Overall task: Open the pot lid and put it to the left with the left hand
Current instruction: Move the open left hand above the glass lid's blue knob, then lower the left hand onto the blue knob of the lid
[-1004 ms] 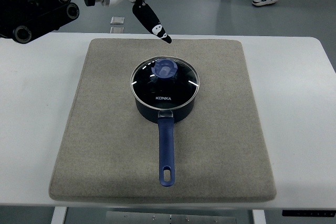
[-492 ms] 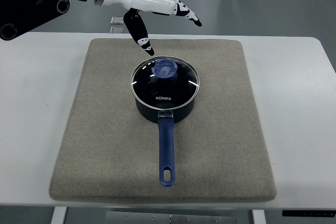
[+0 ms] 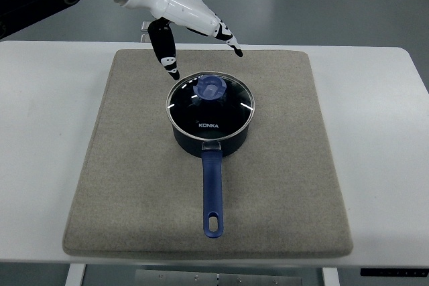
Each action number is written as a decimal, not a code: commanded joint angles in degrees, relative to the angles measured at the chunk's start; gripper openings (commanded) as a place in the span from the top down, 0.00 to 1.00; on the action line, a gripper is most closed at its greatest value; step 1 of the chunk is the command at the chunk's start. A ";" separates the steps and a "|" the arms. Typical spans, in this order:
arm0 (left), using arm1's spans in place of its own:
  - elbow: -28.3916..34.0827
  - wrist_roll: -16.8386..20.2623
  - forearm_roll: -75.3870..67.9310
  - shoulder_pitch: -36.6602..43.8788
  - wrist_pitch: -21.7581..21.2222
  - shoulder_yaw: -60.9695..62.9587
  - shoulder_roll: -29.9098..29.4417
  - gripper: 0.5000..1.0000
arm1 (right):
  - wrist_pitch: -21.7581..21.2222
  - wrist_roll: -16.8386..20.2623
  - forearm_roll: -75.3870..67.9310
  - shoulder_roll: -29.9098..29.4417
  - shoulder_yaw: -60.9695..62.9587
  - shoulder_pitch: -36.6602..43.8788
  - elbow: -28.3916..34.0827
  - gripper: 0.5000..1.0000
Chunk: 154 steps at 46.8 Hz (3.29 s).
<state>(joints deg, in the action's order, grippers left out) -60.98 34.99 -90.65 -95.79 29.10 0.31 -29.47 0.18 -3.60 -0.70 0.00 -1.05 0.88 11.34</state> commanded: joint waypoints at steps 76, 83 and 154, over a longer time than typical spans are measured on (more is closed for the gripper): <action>0.43 0.01 10.50 -4.23 -10.82 17.18 4.77 0.05 | 0.00 0.00 0.00 0.00 0.00 0.00 0.00 0.17; -0.72 0.01 8.47 -5.29 -10.64 17.18 4.42 0.05 | 0.00 0.00 0.00 0.00 0.00 0.00 0.00 0.17; -0.28 0.01 4.70 -2.92 -8.62 18.15 4.86 0.06 | 0.00 0.00 0.00 0.00 0.00 0.00 0.00 0.17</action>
<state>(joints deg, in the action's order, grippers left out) -61.34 35.00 -85.96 -98.87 20.73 18.54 -24.70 0.18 -3.60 -0.70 0.00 -1.05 0.88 11.34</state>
